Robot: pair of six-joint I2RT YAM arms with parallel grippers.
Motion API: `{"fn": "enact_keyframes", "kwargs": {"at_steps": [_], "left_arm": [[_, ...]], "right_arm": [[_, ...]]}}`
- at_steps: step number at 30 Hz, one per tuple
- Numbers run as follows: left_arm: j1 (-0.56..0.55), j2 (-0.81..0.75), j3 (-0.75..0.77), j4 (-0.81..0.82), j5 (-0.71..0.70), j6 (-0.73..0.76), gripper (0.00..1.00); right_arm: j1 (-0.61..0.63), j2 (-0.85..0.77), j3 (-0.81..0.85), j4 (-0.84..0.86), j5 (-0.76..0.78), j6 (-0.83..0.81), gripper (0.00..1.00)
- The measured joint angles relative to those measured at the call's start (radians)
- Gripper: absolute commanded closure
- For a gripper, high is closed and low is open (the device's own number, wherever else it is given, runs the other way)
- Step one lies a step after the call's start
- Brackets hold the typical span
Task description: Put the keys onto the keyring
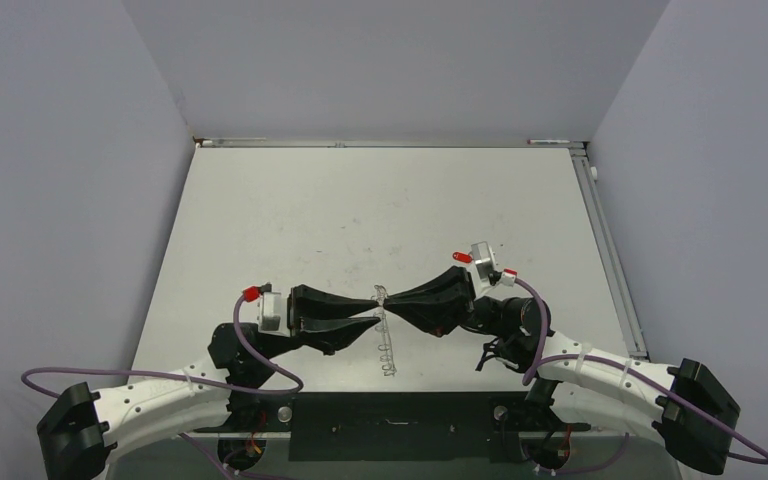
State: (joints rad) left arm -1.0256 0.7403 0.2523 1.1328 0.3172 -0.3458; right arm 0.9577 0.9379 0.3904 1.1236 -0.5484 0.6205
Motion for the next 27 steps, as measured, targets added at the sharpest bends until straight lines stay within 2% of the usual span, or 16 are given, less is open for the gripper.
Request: {"fn": "enact_keyframes", "kwargs": {"at_steps": [5,9,12,27], "left_arm": [[-0.002,-0.01,-0.002,-0.008,-0.019,0.01,0.73],[-0.002,-0.024,-0.002,-0.013,-0.054,0.018,0.68],[-0.002,-0.034,-0.002,-0.018,-0.072,0.018,0.67],[-0.004,-0.026,-0.022,-0.025,-0.07,0.016,0.8]], "right_arm": [[0.006,0.0,0.0,-0.002,0.004,-0.01,0.95],[0.014,0.0,0.0,-0.021,-0.003,-0.011,0.95],[0.019,0.0,-0.001,-0.026,-0.003,-0.012,0.95],[0.019,-0.009,-0.015,-0.015,0.002,-0.018,0.95]]}}
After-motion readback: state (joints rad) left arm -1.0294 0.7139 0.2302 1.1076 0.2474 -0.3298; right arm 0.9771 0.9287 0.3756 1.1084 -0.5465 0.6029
